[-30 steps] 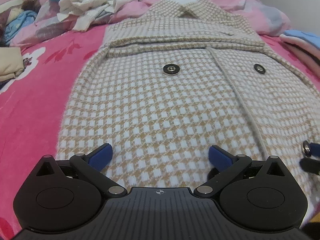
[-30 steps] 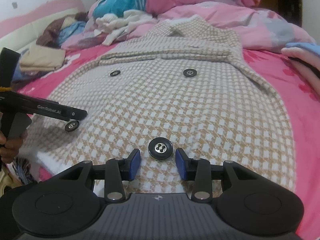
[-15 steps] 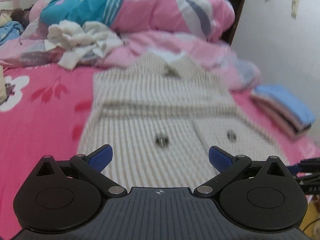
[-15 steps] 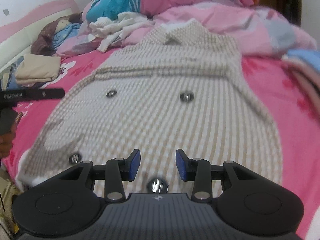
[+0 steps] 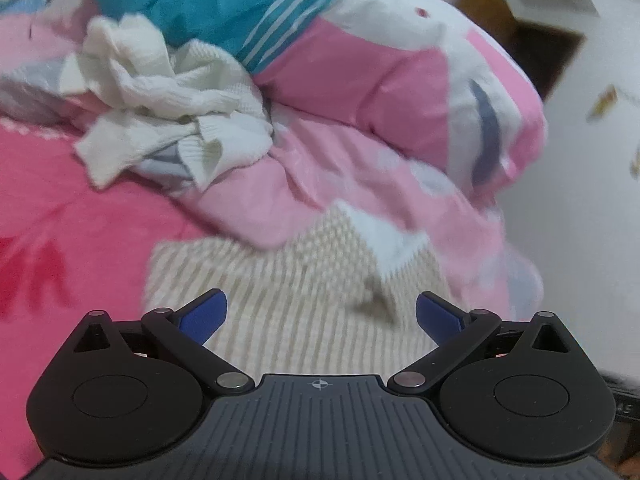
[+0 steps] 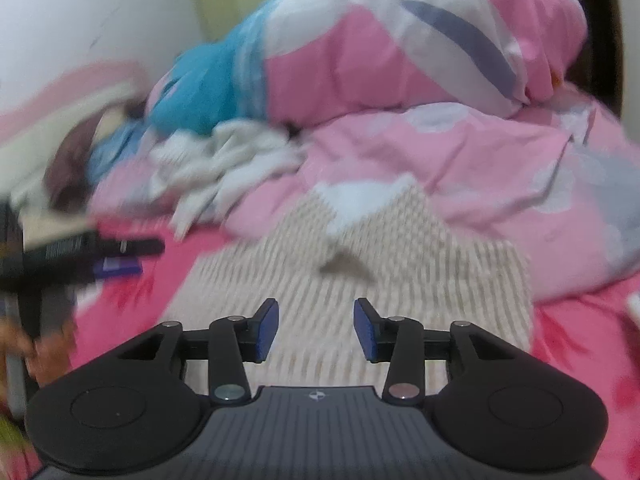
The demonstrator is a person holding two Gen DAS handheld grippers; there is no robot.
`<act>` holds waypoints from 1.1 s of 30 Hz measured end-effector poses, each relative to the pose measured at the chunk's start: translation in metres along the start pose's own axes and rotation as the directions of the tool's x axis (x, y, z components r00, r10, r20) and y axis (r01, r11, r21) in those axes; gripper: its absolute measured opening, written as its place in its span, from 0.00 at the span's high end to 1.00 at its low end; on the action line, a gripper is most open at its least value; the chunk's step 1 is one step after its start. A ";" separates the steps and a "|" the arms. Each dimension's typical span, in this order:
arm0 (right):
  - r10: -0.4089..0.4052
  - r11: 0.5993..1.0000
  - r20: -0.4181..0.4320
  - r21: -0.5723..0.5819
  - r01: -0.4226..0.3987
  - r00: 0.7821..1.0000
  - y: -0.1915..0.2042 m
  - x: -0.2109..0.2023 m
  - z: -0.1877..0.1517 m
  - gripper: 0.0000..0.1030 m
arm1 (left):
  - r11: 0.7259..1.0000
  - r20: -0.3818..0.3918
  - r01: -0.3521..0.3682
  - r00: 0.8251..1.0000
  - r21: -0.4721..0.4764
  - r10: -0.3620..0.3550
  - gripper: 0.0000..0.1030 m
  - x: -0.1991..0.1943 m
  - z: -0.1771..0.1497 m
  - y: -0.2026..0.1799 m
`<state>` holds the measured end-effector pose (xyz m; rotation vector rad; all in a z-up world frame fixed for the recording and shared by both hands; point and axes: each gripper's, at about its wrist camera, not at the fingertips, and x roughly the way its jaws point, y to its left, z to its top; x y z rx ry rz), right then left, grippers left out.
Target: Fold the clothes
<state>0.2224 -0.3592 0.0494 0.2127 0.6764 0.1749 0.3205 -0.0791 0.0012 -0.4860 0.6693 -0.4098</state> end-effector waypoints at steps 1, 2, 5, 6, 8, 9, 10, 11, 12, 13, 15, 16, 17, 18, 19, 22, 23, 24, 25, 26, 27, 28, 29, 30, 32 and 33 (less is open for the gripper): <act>-0.003 0.999 -0.001 0.034 0.003 1.000 -0.009 0.015 0.010 0.54 | 0.999 -0.009 0.011 1.000 -0.042 -0.011 0.01 0.017 0.008 0.003; -0.006 0.998 -0.002 0.069 0.006 1.000 -0.018 0.031 0.020 0.54 | 0.996 -0.020 0.020 1.000 -0.085 -0.021 0.01 0.034 0.015 0.006; -0.015 0.985 -0.005 0.171 0.016 1.000 -0.044 0.076 0.051 0.52 | 0.985 -0.040 0.015 0.999 -0.174 -0.022 0.01 0.077 0.028 0.013; -0.018 0.979 -0.007 0.205 0.019 1.000 -0.053 0.092 0.061 0.49 | 0.982 -0.047 0.011 0.999 -0.188 -0.020 0.01 0.090 0.031 0.014; -0.051 0.972 -0.001 0.229 0.050 0.999 -0.067 0.116 0.072 0.46 | 0.977 -0.063 0.002 0.998 -0.213 -0.016 0.04 0.113 0.036 0.018; -0.069 0.970 0.004 0.232 0.066 0.998 -0.072 0.127 0.076 0.46 | 0.975 -0.067 0.003 0.998 -0.223 -0.019 0.05 0.122 0.038 0.018; -0.087 0.968 0.008 0.236 0.083 0.996 -0.078 0.137 0.080 0.46 | 0.973 -0.066 0.011 0.997 -0.228 -0.027 0.05 0.127 0.038 0.018; -0.093 0.967 0.008 0.237 0.089 0.996 -0.081 0.145 0.082 0.46 | 0.972 -0.065 0.019 0.997 -0.234 -0.035 0.05 0.132 0.039 0.018; -0.093 0.967 0.005 0.237 0.089 0.996 -0.083 0.150 0.084 0.45 | 0.971 -0.064 0.026 0.997 -0.239 -0.043 0.06 0.136 0.040 0.017; -0.094 0.967 0.003 0.237 0.090 0.996 -0.085 0.156 0.085 0.45 | 0.969 -0.063 0.034 0.997 -0.245 -0.051 0.07 0.141 0.041 0.017; -0.094 0.967 -0.003 0.237 0.092 0.996 -0.089 0.167 0.089 0.45 | 0.968 -0.063 0.048 0.996 -0.245 -0.065 0.11 0.150 0.043 0.014; -0.094 0.967 -0.005 0.237 0.093 0.996 -0.091 0.172 0.090 0.45 | 0.973 -0.068 0.054 0.995 -0.222 -0.071 0.13 0.153 0.044 0.009; -0.095 0.967 -0.008 0.237 0.094 0.995 -0.093 0.178 0.092 0.45 | 0.979 -0.073 0.054 0.995 -0.195 -0.069 0.18 0.155 0.044 0.004; -0.096 0.965 -0.014 0.243 0.096 0.995 -0.094 0.182 0.092 0.45 | 0.985 -0.075 0.045 0.996 -0.165 -0.058 0.20 0.157 0.043 -0.001; -0.097 0.963 -0.021 0.251 0.100 0.995 -0.096 0.185 0.090 0.45 | 0.990 -0.077 0.036 0.996 -0.134 -0.046 0.20 0.159 0.042 -0.006; -0.083 0.958 -0.023 0.274 0.086 0.996 -0.100 0.189 0.085 0.54 | 0.995 -0.074 -0.006 0.997 -0.098 -0.002 0.36 0.163 0.040 -0.010; -0.074 0.959 -0.017 0.274 0.076 0.997 -0.100 0.188 0.083 0.58 | 0.996 -0.073 -0.021 0.997 -0.090 0.014 0.48 0.164 0.039 -0.010; -0.065 0.959 -0.016 0.274 0.067 0.998 -0.101 0.187 0.083 0.71 | 0.996 -0.074 -0.033 0.997 -0.086 0.027 0.59 0.165 0.039 -0.010; -0.052 0.960 -0.015 0.276 0.054 0.999 -0.102 0.185 0.083 0.76 | 0.996 -0.078 -0.041 0.996 -0.084 0.035 0.66 0.166 0.039 -0.010; -0.043 0.961 -0.013 0.275 0.044 0.999 -0.102 0.183 0.083 0.81 | 0.996 -0.078 -0.045 0.996 -0.079 0.039 0.75 0.166 0.039 -0.010; -0.036 0.962 -0.009 0.270 0.037 0.999 -0.102 0.180 0.082 0.84 | 0.997 -0.073 -0.043 0.997 -0.068 0.038 0.80 0.164 0.040 -0.011; -0.029 0.966 -0.003 0.258 0.028 1.000 -0.101 0.175 0.082 0.85 | 0.998 -0.066 -0.040 0.997 -0.053 0.037 0.82 0.160 0.040 -0.013; -0.020 0.970 0.004 0.243 0.019 1.000 -0.100 0.170 0.082 0.86 | 0.999 -0.057 -0.037 0.998 -0.031 0.035 0.85 0.155 0.039 -0.016; -0.013 0.974 0.007 0.225 0.011 1.000 -0.097 0.163 0.082 0.87 | 0.999 -0.049 -0.031 0.998 -0.008 0.030 0.87 0.149 0.039 -0.020; 0.001 0.982 0.011 0.188 -0.003 1.000 -0.092 0.148 0.082 0.87 | 0.999 -0.035 -0.011 0.999 0.041 0.012 0.89 0.135 0.037 -0.027; 0.006 0.987 0.007 0.161 -0.008 1.000 -0.089 0.139 0.081 0.88 | 0.998 -0.030 0.002 1.000 0.061 0.000 0.89 0.127 0.036 -0.031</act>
